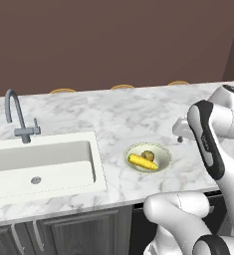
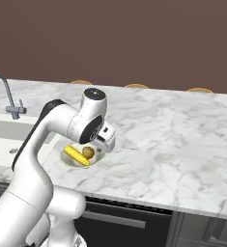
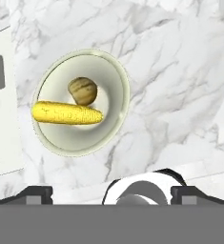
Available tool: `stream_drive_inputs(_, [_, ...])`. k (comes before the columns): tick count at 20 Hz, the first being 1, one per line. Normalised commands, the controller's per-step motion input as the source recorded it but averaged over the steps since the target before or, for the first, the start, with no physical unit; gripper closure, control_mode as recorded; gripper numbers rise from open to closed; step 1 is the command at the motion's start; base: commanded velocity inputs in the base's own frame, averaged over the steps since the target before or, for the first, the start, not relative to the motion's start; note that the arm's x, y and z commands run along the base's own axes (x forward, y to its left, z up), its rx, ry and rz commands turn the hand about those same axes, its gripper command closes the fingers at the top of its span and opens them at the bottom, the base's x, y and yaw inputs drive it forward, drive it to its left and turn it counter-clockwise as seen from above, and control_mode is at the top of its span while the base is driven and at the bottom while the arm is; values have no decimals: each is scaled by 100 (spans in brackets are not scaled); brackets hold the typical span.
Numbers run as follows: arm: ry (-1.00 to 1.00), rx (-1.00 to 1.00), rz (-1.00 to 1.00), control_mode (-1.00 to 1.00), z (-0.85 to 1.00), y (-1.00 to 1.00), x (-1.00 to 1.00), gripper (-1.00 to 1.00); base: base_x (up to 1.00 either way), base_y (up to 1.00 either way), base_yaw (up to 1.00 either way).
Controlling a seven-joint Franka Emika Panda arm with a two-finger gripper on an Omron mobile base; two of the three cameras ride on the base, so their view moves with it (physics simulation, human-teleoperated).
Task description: Dump the corn and squash from the bowl so the bowl can be washed. Place the bowl in the sink after clearing the leftovers.
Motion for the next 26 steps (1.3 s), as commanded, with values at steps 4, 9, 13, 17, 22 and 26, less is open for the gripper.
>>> stream_drive_inputs(4, [11,6,-19,-100,-51,-18,7,-100,0,0,0])
stream_drive_inputs(9, [9,2,-16,-100,-49,-2,18,-100,0,0,0])
stream_drive_inputs(13, [5,0,-11,-100,-43,0,32,-100,0,0,0])
stream_drive_inputs(17, [3,0,-3,-100,-40,0,51,-100,0,0,0])
stream_drive_inputs(22, [7,4,1,-100,-35,0,39,-100,0,0,0])
stream_drive_inputs(26, [3,4,4,-100,-30,0,44,-100,0,0,0])
